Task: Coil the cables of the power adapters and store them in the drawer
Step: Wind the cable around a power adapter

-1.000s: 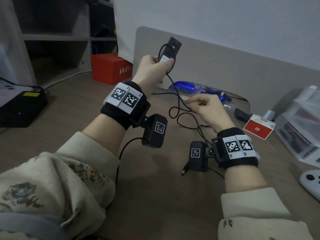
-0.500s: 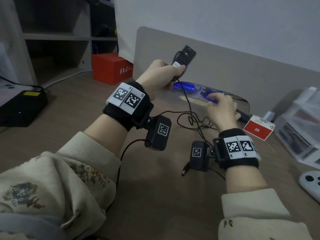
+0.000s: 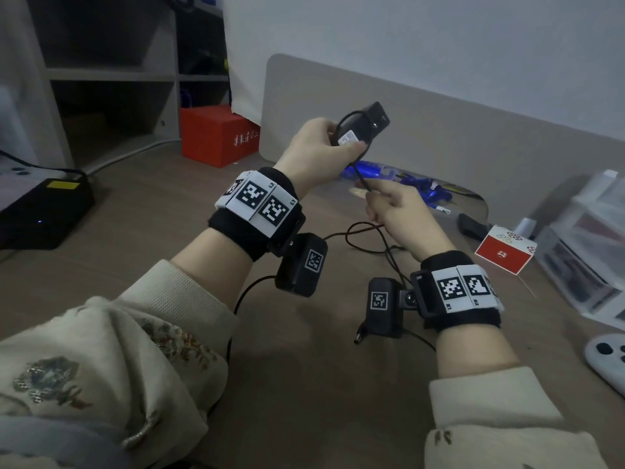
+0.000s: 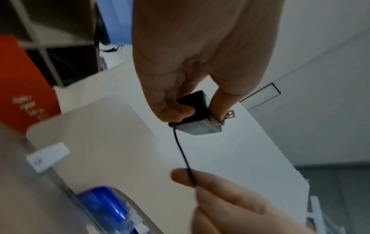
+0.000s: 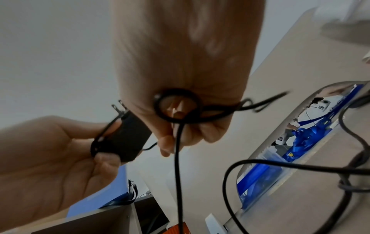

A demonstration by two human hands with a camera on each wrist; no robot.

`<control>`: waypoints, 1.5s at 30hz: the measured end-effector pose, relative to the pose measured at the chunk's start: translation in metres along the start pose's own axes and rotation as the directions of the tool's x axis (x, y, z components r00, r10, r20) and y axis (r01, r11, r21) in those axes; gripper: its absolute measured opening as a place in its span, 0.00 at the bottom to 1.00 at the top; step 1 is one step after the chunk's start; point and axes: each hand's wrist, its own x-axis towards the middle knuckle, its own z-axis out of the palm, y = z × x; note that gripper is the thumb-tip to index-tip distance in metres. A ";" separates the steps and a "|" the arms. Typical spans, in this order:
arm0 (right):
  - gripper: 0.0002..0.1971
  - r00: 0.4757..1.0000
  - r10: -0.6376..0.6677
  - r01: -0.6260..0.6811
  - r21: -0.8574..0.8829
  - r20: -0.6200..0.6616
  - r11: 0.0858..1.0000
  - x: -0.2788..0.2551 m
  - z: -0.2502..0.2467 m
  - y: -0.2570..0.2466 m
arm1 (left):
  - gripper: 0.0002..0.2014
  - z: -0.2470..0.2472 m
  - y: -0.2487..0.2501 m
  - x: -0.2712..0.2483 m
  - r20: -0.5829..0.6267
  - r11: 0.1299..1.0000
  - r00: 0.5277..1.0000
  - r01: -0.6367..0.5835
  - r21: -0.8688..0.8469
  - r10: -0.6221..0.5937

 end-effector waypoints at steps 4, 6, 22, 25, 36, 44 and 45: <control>0.15 1.000 -0.006 0.004 -0.078 -0.025 0.997 -0.001 0.000 -0.002 | 0.15 -0.005 -0.008 0.004 -0.089 0.989 0.995 -0.027 0.147 0.040; 0.11 0.998 0.002 -0.010 -0.119 -0.063 0.993 -0.001 -0.001 -0.003 | 0.16 -0.005 -0.009 0.005 -0.102 0.974 0.991 -0.058 0.220 0.082; 0.15 0.967 0.133 -0.238 -0.597 -0.215 0.766 -0.005 -0.013 -0.004 | 0.17 -0.006 -0.018 0.012 -0.180 0.937 0.975 -0.064 0.343 0.132; 0.11 0.955 0.197 -0.291 -0.563 -0.222 0.773 -0.006 -0.015 -0.001 | 0.17 -0.010 -0.018 0.013 -0.183 0.953 0.977 -0.048 0.300 0.106; 0.15 0.883 0.148 -0.355 -0.428 -0.445 0.831 -0.005 -0.018 -0.005 | 0.19 -0.020 -0.022 0.017 -0.243 0.944 0.969 0.037 0.328 0.046; 0.14 0.774 0.313 -0.496 -0.221 -0.550 0.839 -0.011 -0.031 0.007 | 0.18 -0.043 -0.027 0.022 -0.325 0.949 0.945 0.078 0.304 0.027; 0.14 0.759 0.335 -0.520 -0.210 -0.559 0.828 -0.011 -0.033 0.009 | 0.19 -0.046 -0.028 0.022 -0.340 0.947 0.940 0.098 0.306 0.013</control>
